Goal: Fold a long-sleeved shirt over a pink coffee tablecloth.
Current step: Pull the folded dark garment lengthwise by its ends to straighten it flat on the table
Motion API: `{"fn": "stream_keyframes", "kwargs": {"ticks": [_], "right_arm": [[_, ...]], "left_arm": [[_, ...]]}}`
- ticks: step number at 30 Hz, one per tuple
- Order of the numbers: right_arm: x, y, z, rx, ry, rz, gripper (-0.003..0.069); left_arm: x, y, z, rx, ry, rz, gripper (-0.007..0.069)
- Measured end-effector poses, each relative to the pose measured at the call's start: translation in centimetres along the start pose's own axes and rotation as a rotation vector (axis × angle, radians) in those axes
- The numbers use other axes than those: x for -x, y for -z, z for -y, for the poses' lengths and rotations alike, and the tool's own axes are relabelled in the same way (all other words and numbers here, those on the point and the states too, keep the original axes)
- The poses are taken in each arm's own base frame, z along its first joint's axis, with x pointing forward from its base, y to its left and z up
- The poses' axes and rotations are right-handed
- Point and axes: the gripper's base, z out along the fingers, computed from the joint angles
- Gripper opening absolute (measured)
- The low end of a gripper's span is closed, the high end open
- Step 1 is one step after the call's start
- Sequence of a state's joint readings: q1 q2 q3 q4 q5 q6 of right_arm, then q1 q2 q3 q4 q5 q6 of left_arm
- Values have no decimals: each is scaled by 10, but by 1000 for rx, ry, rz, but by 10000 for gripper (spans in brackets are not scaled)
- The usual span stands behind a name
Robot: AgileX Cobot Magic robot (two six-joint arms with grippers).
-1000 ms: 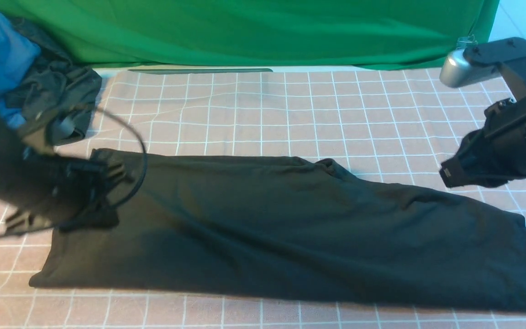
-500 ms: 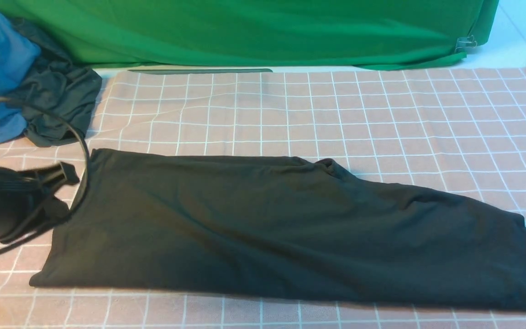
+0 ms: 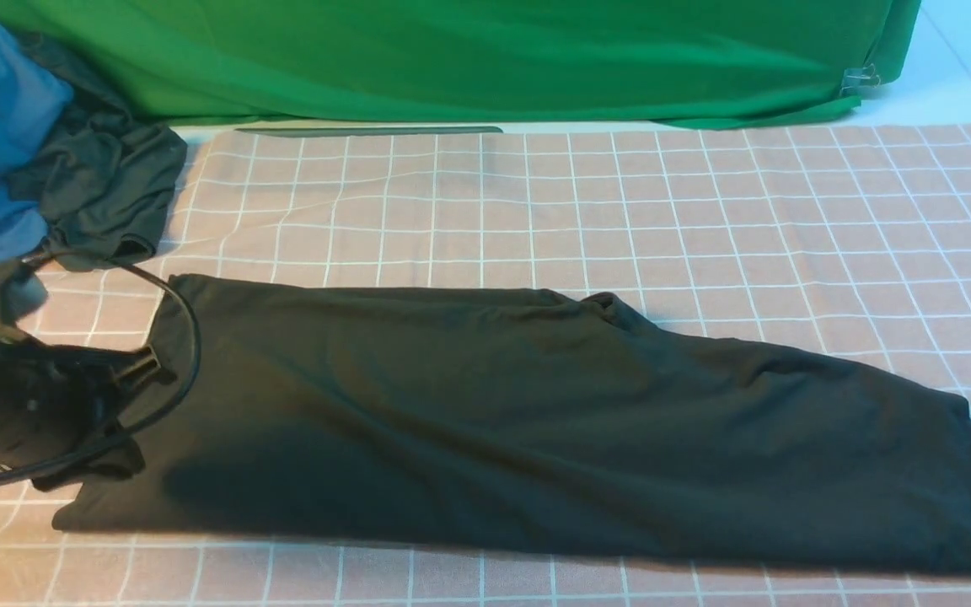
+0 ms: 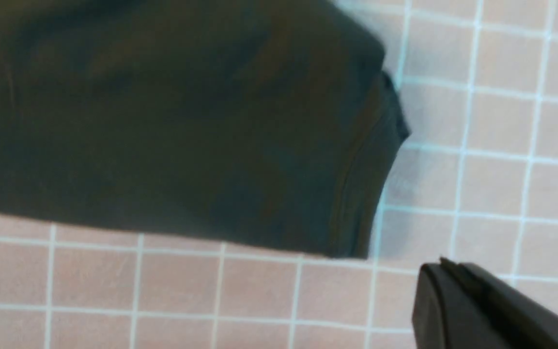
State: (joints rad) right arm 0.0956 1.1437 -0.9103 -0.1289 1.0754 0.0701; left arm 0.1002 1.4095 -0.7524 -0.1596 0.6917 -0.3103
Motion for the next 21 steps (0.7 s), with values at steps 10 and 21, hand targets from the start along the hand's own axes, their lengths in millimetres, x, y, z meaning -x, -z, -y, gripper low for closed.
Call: {"fn": "stream_keyframes", "kwargs": {"ticks": [10, 21], "right_arm": [[3, -4, -6, 64, -11, 52, 35], [8, -4, -7, 74, 25, 116, 35]], "left_arm": [[19, -16, -2, 35, -43, 152, 352], [25, -50, -1, 25, 19, 111, 658]]}}
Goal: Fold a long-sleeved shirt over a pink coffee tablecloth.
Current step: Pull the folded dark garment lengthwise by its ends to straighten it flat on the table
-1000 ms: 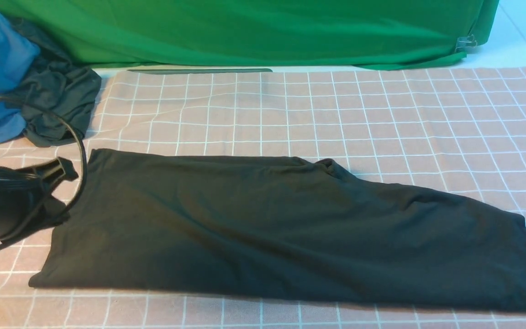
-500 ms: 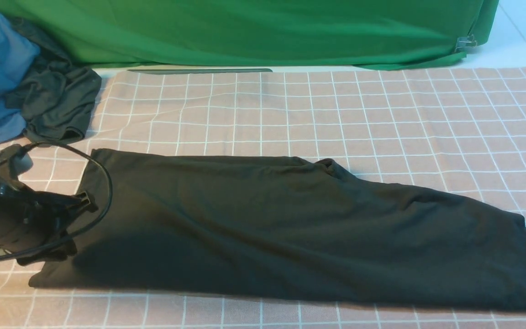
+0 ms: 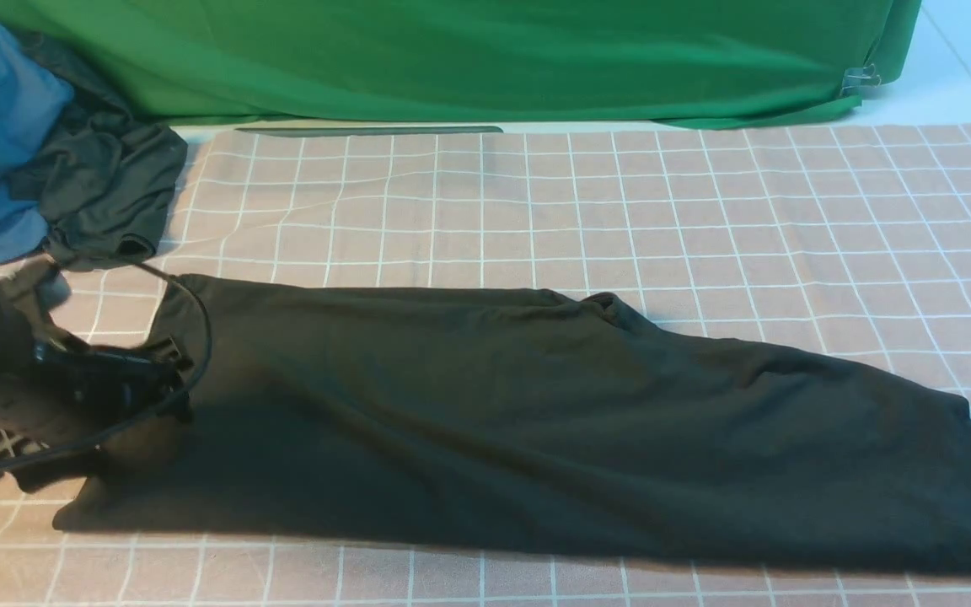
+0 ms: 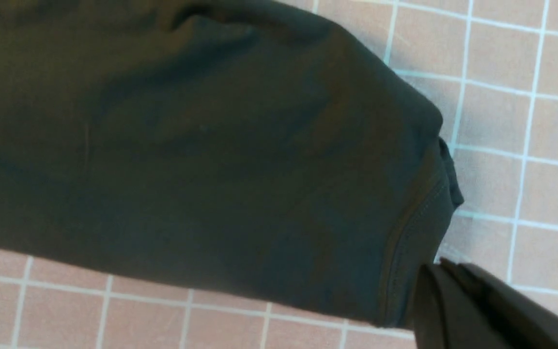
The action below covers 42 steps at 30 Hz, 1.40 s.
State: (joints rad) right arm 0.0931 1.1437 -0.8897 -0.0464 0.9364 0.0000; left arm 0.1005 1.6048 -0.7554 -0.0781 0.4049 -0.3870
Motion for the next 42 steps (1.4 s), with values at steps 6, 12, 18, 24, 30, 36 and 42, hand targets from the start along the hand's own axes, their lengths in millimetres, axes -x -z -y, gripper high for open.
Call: {"fn": "stream_keyframes", "kwargs": {"ticks": [6, 12, 18, 24, 30, 36, 42], "right_arm": [[1, 0, 0, 0, 27, 11, 35], [5, -6, 0, 1, 29, 21, 39], [10, -34, -2, 13, 32, -72, 43], [30, -56, -13, 135, 60, -99, 87], [62, -81, -29, 299, 53, -98, 212], [81, -114, -52, 373, 95, -142, 185], [83, -158, -84, 401, 181, -207, 71]], "left_arm": [[0, -3, -2, 27, -35, -21, 415], [-2, 5, -6, 60, -61, -47, 46], [-4, 28, -14, 152, -74, -35, 46], [-3, 34, -21, 227, -125, -15, 46], [0, 34, -21, 229, -149, 7, 52], [1, 35, -25, 280, -210, 15, 165], [5, 43, -23, 301, -155, -30, 285]]}}
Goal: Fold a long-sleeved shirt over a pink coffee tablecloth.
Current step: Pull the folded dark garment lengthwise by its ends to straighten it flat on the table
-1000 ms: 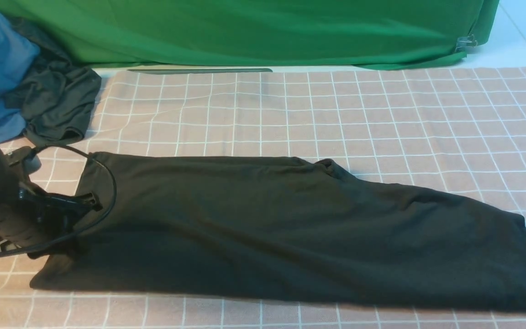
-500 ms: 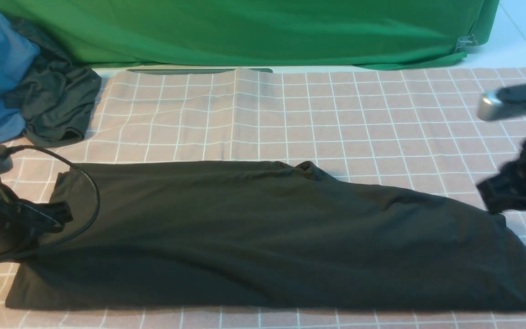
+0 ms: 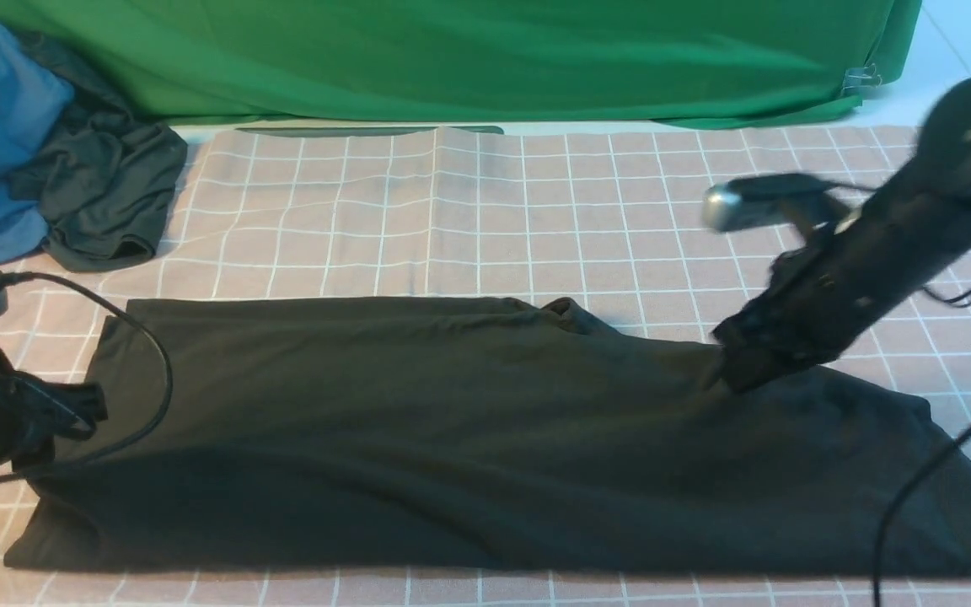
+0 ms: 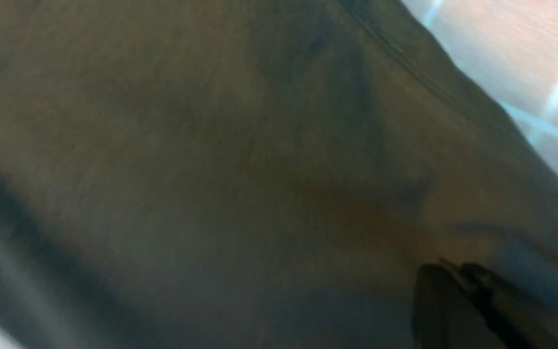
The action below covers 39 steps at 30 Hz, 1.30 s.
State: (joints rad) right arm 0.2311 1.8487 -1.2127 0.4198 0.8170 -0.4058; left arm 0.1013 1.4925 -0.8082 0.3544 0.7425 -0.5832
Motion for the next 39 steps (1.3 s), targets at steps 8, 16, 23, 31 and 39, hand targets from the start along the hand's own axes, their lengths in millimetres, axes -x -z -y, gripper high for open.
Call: {"fn": "stream_keyframes", "kwargs": {"ticks": [8, 16, 23, 31, 39], "right_arm": [[14, -32, 16, -61, -47, 84, 38], [19, -31, 28, -100, -89, 149, 42], [10, 8, 44, -128, -99, 120, 43], [-29, 103, 62, -202, -197, 88, 44], [-83, 87, 73, -216, -337, 26, 304]], "left_arm": [[-9, 9, 32, -326, 18, -131, 168], [-16, 8, 35, -354, -7, -173, 46], [-16, 12, 34, -355, -14, -161, 46], [-21, 67, 23, -470, -19, 25, 46], [-39, 121, 5, -551, -31, 220, 46]]}}
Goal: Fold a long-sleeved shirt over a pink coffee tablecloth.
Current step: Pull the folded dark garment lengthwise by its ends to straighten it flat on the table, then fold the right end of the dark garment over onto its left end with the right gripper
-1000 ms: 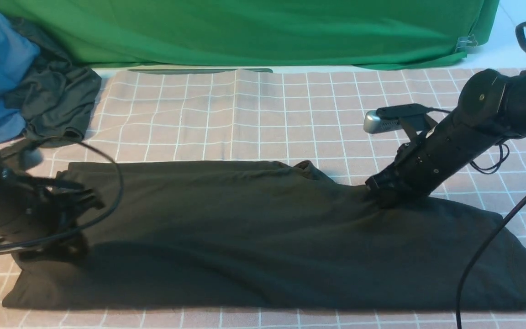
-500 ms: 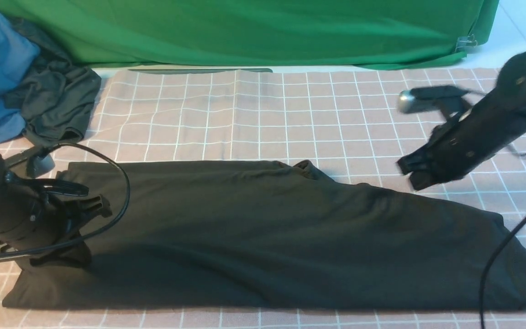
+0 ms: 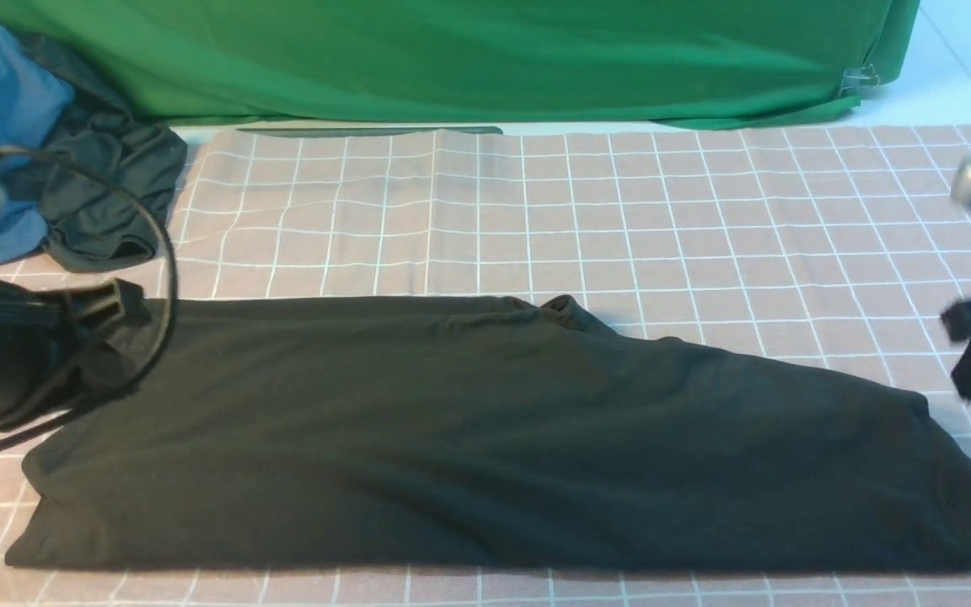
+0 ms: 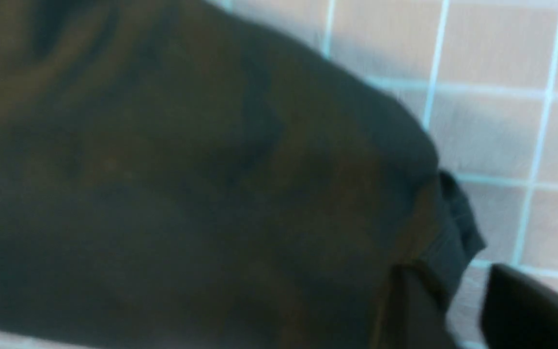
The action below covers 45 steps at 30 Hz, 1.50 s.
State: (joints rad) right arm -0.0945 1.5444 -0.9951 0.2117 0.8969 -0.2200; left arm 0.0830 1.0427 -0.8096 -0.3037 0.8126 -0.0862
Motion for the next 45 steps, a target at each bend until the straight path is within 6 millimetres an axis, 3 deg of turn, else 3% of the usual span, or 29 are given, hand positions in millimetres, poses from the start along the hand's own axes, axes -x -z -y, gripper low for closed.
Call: {"fn": "stream_keyframes", "kwargs": {"ticks": [4, 6, 10, 15, 17, 20, 22, 26, 32, 39, 43, 45], "right_arm": [[-12, -30, 7, -32, -22, 35, 543], [-14, -40, 9, -43, -27, 48, 618], [-12, -57, 13, -49, -35, 30, 641], [-11, -72, 16, -55, -32, -13, 568], [-11, -74, 17, -57, -17, -19, 472], [-11, -74, 14, -37, -24, -27, 185], [-9, -72, 14, -33, -18, -36, 129], [-8, -67, 15, -52, 16, -72, 130], [-3, -29, 22, -171, 46, -39, 130], [8, 16, 50, -264, -83, -42, 130], [24, 40, 43, -224, -121, -15, 130], [36, 58, 28, -147, -134, 29, 130]], "left_arm": [[-6, 19, 3, -19, -18, 46, 46], [-9, 26, 4, -26, -27, 59, 46], [-13, 35, 5, -35, -35, 81, 46], [-14, 37, 5, -37, -37, 83, 46], [-15, 37, 5, -37, -37, 79, 46], [-15, 38, 5, -36, -38, 76, 46], [-15, 37, 5, -36, -38, 73, 46], [-16, 37, 5, -36, -38, 67, 46], [-16, 37, 5, -35, -38, 65, 46], [-16, 37, 5, -35, -38, 65, 46], [-16, 37, 5, -36, -38, 67, 46], [-15, 37, 5, -36, -38, 74, 46]]}}
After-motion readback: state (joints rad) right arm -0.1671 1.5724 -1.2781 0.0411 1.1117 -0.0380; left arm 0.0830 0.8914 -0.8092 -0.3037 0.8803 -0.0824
